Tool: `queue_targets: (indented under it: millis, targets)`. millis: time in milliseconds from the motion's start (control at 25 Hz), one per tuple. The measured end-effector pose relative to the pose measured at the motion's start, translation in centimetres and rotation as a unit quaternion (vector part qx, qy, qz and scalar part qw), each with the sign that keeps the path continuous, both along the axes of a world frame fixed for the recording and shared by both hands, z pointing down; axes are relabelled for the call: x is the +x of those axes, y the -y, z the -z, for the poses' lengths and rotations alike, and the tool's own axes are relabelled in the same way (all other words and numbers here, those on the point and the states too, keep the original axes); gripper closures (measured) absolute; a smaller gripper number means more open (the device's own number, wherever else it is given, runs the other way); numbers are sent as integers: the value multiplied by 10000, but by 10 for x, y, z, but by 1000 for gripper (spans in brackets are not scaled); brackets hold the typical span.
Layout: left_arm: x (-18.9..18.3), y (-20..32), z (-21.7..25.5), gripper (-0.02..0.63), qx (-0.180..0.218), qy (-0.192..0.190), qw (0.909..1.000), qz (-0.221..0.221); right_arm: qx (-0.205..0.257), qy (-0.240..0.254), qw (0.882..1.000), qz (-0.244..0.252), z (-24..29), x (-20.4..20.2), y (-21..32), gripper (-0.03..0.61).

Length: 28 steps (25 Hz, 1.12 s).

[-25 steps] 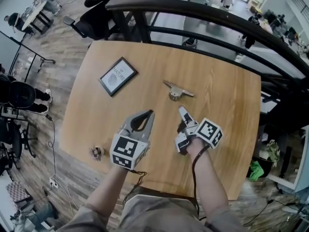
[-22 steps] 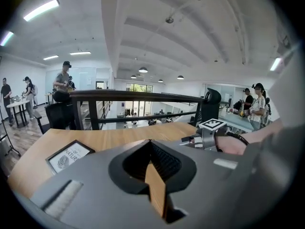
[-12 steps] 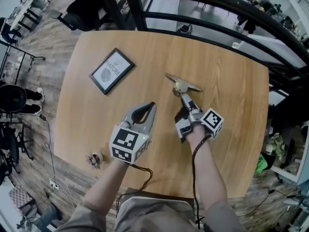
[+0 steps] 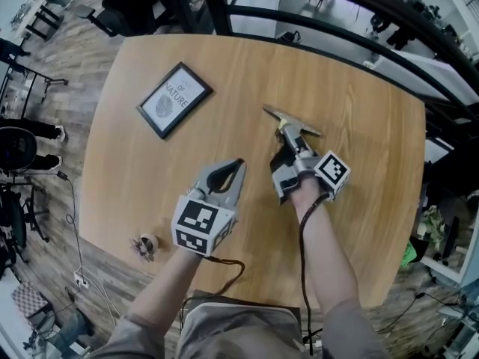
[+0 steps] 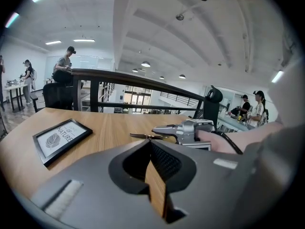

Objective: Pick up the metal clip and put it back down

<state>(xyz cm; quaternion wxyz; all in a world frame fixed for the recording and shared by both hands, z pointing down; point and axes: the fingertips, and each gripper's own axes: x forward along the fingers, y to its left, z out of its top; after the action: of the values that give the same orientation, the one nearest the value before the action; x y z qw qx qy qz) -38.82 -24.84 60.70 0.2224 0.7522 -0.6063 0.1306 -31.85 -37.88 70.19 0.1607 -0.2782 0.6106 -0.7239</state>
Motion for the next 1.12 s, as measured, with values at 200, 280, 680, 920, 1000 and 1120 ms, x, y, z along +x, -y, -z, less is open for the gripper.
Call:
queue_targets:
  millis: [200,280,680,920,1000,1120]
  targets:
    - [5,-7,4,612,53,18,10000,-54,-60,-53,9999,-93,-3,2,-2,528]
    - [10,-10,8,612,80,29,9999,-74,-19,-107,9999,-27,-2,7,-7,535]
    - [11,-26,49,612,226,77,9997,-65,224,106,9991,345,57,12,-41,558]
    - [18,-39,93,612,408,142,9991,-46,652,229,9964,497,130,33,-61,559]
    - [19,-42,107,612,464,187,9987,-68,776,258,9951,559,153,40,-68,558]
    - [23,-48,131,612,542,281,9981,-116,874,241,9938,641,183,52,-83,559]
